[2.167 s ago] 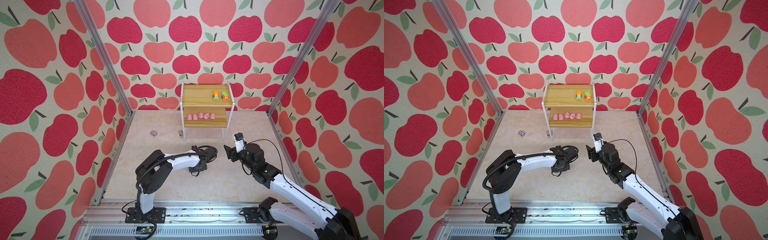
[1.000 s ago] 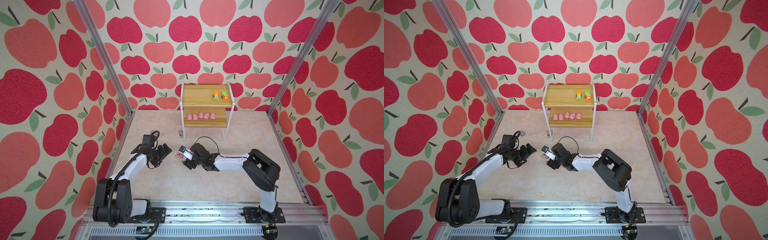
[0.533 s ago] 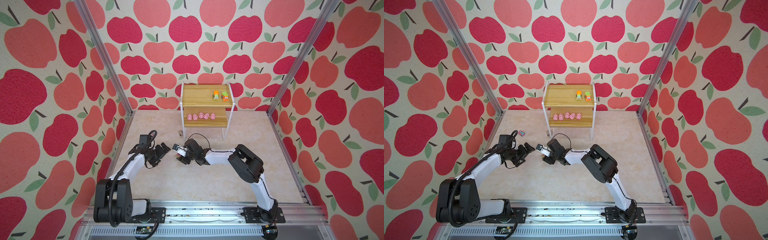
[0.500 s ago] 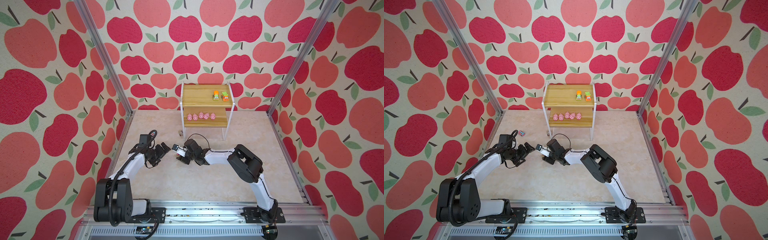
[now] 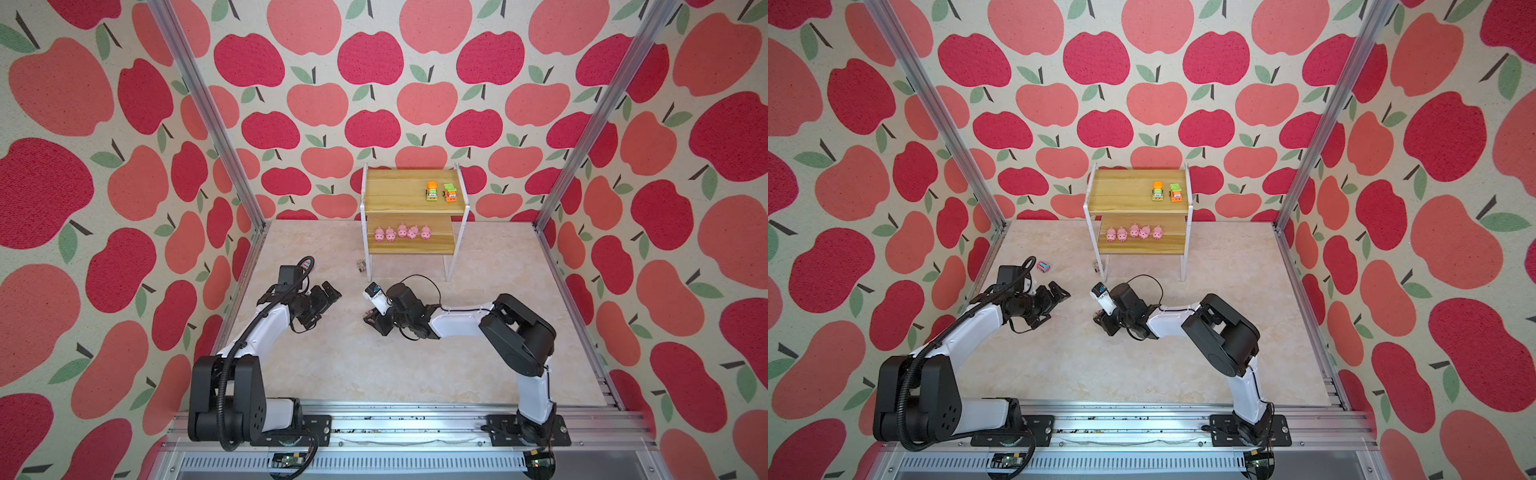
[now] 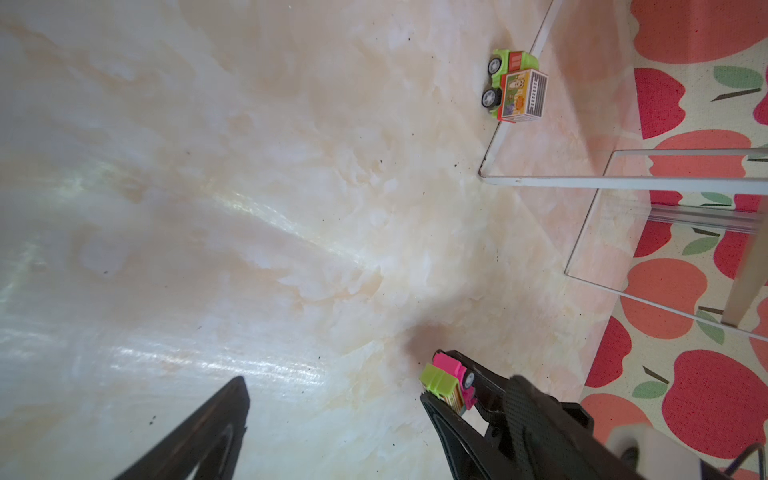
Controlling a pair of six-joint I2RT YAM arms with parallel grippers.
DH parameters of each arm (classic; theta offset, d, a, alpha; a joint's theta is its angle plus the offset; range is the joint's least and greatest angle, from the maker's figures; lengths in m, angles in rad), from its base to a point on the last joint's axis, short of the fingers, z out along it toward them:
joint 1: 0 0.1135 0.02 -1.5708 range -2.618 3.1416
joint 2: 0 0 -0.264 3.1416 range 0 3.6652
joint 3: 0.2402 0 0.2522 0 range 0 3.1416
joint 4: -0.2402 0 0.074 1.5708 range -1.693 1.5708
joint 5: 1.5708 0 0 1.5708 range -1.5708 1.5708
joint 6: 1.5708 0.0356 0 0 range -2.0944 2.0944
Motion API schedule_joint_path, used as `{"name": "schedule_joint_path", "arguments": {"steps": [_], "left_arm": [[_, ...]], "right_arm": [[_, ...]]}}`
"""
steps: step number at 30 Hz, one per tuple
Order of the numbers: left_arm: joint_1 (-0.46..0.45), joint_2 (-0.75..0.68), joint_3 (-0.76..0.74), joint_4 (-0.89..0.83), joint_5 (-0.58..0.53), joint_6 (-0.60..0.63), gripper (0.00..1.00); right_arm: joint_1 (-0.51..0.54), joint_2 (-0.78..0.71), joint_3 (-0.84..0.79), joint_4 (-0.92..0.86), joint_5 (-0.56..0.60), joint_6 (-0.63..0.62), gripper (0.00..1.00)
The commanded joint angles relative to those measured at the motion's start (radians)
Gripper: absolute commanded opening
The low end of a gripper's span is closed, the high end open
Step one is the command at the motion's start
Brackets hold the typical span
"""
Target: Place and organize the plastic toys onto the shelf
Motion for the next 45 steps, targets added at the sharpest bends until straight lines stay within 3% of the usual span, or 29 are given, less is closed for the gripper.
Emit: {"name": "schedule_joint_path", "arguments": {"steps": [1,6,10,15,20,25,30,35,41,45], "left_arm": [[-0.007,0.015,0.025,-0.002,-0.013,0.017,0.98],[-0.037,0.009,0.023,0.006,-0.03,0.015,0.98],[-0.047,0.013,0.014,0.024,-0.03,0.017,0.98],[-0.047,0.029,0.011,0.033,-0.017,0.02,0.98],[-0.047,0.026,0.004,0.039,-0.018,0.027,0.98],[-0.058,0.022,-0.003,0.04,-0.042,0.047,0.98],[-0.101,0.03,0.001,0.04,-0.093,0.071,0.98],[-0.141,0.03,0.012,0.027,-0.125,0.08,0.98],[-0.148,0.017,0.028,0.006,-0.141,0.091,0.98],[-0.147,0.004,0.042,-0.008,-0.149,0.098,0.98]], "right_arm": [[-0.058,-0.065,-0.075,0.044,-0.09,0.307,0.29],[-0.161,-0.105,-0.228,0.106,-0.17,0.593,0.29],[-0.237,-0.124,-0.311,0.123,-0.188,0.709,0.35],[-0.306,-0.174,-0.365,0.058,-0.156,0.739,0.57],[-0.345,-0.301,-0.378,-0.117,-0.052,0.59,0.67],[-0.263,-0.418,-0.353,-0.274,0.152,0.273,0.67],[-0.137,-0.434,-0.365,-0.185,0.271,0.178,0.67],[-0.089,-0.331,-0.263,-0.248,0.348,0.158,0.67],[-0.079,-0.212,-0.166,-0.304,0.372,0.17,0.57],[-0.057,-0.196,-0.144,-0.307,0.381,0.153,0.37]]}}
